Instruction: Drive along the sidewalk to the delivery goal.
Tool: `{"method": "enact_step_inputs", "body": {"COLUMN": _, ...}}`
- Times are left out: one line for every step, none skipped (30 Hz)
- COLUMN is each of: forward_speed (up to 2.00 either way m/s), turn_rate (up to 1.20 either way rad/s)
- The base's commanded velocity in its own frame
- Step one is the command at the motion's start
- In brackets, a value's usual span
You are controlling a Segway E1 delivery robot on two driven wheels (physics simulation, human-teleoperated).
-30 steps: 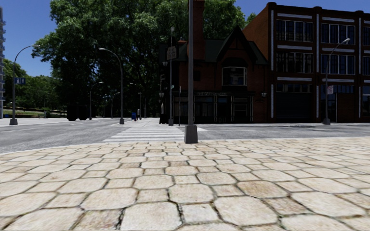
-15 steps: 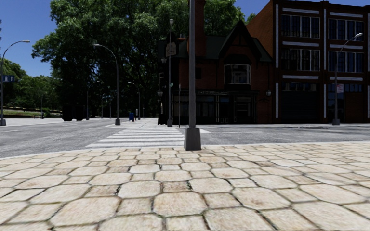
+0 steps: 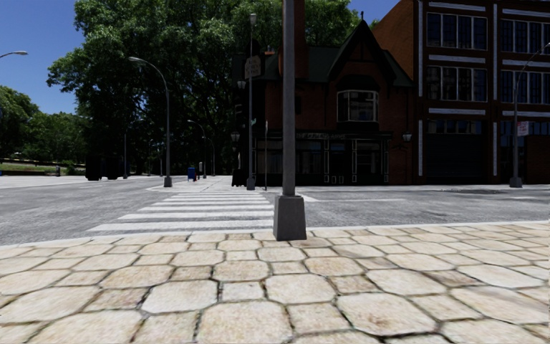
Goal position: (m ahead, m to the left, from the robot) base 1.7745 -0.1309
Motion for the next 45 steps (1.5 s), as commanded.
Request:
{"method": "enact_step_inputs", "body": {"forward_speed": 2.0, "turn_rate": 0.0}}
{"method": "enact_step_inputs", "body": {"forward_speed": 2.0, "turn_rate": 0.0}}
{"method": "enact_step_inputs", "body": {"forward_speed": 2.0, "turn_rate": 0.0}}
{"method": "enact_step_inputs", "body": {"forward_speed": 2.0, "turn_rate": 0.0}}
{"method": "enact_step_inputs", "body": {"forward_speed": 2.0, "turn_rate": 0.0}}
{"method": "enact_step_inputs", "body": {"forward_speed": 2.0, "turn_rate": 0.0}}
{"method": "enact_step_inputs", "body": {"forward_speed": 2.0, "turn_rate": 0.0}}
{"method": "enact_step_inputs", "body": {"forward_speed": 2.0, "turn_rate": 0.0}}
{"method": "enact_step_inputs", "body": {"forward_speed": 2.0, "turn_rate": 0.0}}
{"method": "enact_step_inputs", "body": {"forward_speed": 2.0, "turn_rate": 0.0}}
{"method": "enact_step_inputs", "body": {"forward_speed": 2.0, "turn_rate": 0.0}}
{"method": "enact_step_inputs", "body": {"forward_speed": 1.95, "turn_rate": 0.0}}
{"method": "enact_step_inputs", "body": {"forward_speed": 1.69, "turn_rate": 0.0}}
{"method": "enact_step_inputs", "body": {"forward_speed": 1.56, "turn_rate": 0.0}}
{"method": "enact_step_inputs", "body": {"forward_speed": 1.56, "turn_rate": 0.0}}
{"method": "enact_step_inputs", "body": {"forward_speed": 1.5, "turn_rate": 0.0}}
{"method": "enact_step_inputs", "body": {"forward_speed": 1.42, "turn_rate": 0.0}}
{"method": "enact_step_inputs", "body": {"forward_speed": 1.34, "turn_rate": 0.0}}
{"method": "enact_step_inputs", "body": {"forward_speed": 1.34, "turn_rate": 0.0}}
{"method": "enact_step_inputs", "body": {"forward_speed": 1.28, "turn_rate": 0.0}}
{"method": "enact_step_inputs", "body": {"forward_speed": 1.2, "turn_rate": 0.0}}
{"method": "enact_step_inputs", "body": {"forward_speed": 1.12, "turn_rate": 0.0}}
{"method": "enact_step_inputs", "body": {"forward_speed": 1.12, "turn_rate": 0.0}}
{"method": "enact_step_inputs", "body": {"forward_speed": 1.02, "turn_rate": 0.0}}
{"method": "enact_step_inputs", "body": {"forward_speed": 0.98, "turn_rate": 0.0}}
{"method": "enact_step_inputs", "body": {"forward_speed": 0.96, "turn_rate": 0.0}}
{"method": "enact_step_inputs", "body": {"forward_speed": 0.93, "turn_rate": 0.0}}
{"method": "enact_step_inputs", "body": {"forward_speed": 0.93, "turn_rate": 0.0}}
{"method": "enact_step_inputs", "body": {"forward_speed": 0.77, "turn_rate": 0.0}}
{"method": "enact_step_inputs", "body": {"forward_speed": 0.52, "turn_rate": 0.0}}
{"method": "enact_step_inputs", "body": {"forward_speed": 0.21, "turn_rate": 0.0}}
{"method": "enact_step_inputs", "body": {"forward_speed": 0.21, "turn_rate": 0.0}}
{"method": "enact_step_inputs", "body": {"forward_speed": 0.0, "turn_rate": 0.0}}
{"method": "enact_step_inputs", "body": {"forward_speed": 0.0, "turn_rate": 0.0}}
{"method": "enact_step_inputs", "body": {"forward_speed": 0.0, "turn_rate": 0.0}}
{"method": "enact_step_inputs", "body": {"forward_speed": 0.0, "turn_rate": 0.0}}
{"method": "enact_step_inputs", "body": {"forward_speed": 0.0, "turn_rate": 0.0}}
{"method": "enact_step_inputs", "body": {"forward_speed": 0.0, "turn_rate": 0.0}}
{"method": "enact_step_inputs", "body": {"forward_speed": 0.0, "turn_rate": 0.0}}
{"method": "enact_step_inputs", "body": {"forward_speed": 0.0, "turn_rate": 0.0}}
{"method": "enact_step_inputs", "body": {"forward_speed": 0.0, "turn_rate": 0.0}}
{"method": "enact_step_inputs", "body": {"forward_speed": 0.0, "turn_rate": 0.0}}
{"method": "enact_step_inputs", "body": {"forward_speed": 0.0, "turn_rate": 0.0}}
{"method": "enact_step_inputs", "body": {"forward_speed": 0.0, "turn_rate": 0.0}}
{"method": "enact_step_inputs", "body": {"forward_speed": 0.0, "turn_rate": 0.0}}
